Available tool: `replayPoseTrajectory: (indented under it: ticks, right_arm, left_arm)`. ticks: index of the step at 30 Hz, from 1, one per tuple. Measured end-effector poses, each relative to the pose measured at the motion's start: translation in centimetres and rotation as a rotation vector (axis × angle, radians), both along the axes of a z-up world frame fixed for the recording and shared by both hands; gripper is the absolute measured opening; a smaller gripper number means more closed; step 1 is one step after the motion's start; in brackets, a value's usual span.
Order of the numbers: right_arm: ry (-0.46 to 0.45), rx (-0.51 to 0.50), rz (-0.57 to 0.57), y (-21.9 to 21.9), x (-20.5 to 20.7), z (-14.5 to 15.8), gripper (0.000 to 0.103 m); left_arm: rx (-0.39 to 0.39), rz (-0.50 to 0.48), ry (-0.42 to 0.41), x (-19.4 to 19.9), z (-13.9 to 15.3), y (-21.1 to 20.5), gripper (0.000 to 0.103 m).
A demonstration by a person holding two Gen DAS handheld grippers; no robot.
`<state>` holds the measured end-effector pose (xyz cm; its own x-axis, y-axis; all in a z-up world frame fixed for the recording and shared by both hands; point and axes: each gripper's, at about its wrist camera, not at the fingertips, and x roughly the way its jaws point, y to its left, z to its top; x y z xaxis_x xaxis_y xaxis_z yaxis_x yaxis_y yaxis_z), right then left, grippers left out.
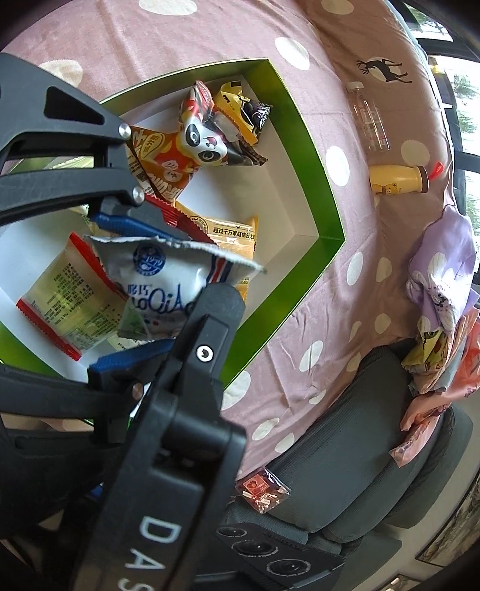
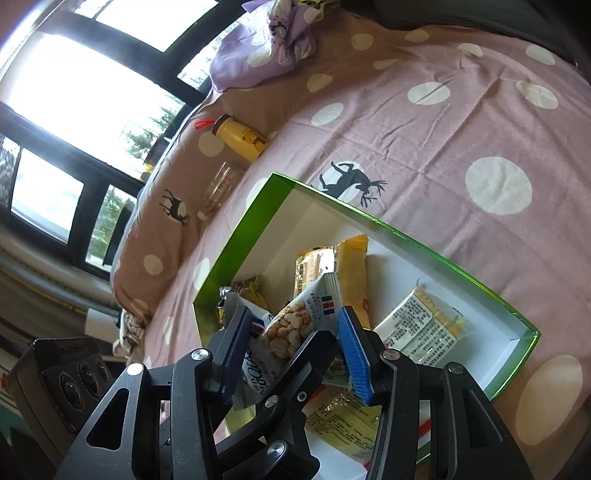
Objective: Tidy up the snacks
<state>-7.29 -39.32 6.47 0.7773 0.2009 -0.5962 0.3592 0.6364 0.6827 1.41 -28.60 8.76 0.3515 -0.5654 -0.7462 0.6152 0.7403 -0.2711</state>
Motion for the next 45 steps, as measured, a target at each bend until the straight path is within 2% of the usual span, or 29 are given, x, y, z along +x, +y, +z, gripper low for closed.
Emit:
replayPoseTrajectory:
  ticks: [2,6,11,15,19,23,30,45]
  right_arm:
    - [0.001,-0.009,-0.002,0.0,-0.2,0.2,0.052]
    - [-0.011,-0.013,-0.001,0.1,-0.5,0.5,0.052]
    - [-0.036,-0.029,0.004,0.4,-1.0,1.3,0.052]
    - [-0.059,-0.043,0.01,0.7,-1.4,2.2,0.052]
    - [-0.078,-0.056,0.009,1.0,-2.1,2.9,0.052]
    - [-0.096,-0.08,-0.013,1.2,-3.0,3.8,0.052]
    - [-0.113,-0.147,-0.058,1.7,-4.5,5.4,0.072]
    - [-0.087,-0.199,-0.08,2.4,-4.6,5.9,0.074]
  left_arm:
    - [0.009,0.009,-0.015,-0.1,0.2,0.1,0.068]
    - [0.009,0.021,-0.033,-0.4,0.9,0.6,0.072]
    - [0.034,0.048,-0.08,-0.8,1.8,1.4,0.087]
    - [0.025,0.066,-0.092,-1.1,2.6,2.2,0.091]
    - [0.049,0.087,-0.13,-1.9,3.5,2.7,0.098]
    - [0.041,0.097,-0.144,-2.6,4.4,3.5,0.1]
    - [0.051,0.119,-0.178,-3.7,5.5,4.4,0.102]
    - [0.043,0.128,-0.145,-3.9,5.2,5.0,0.102]
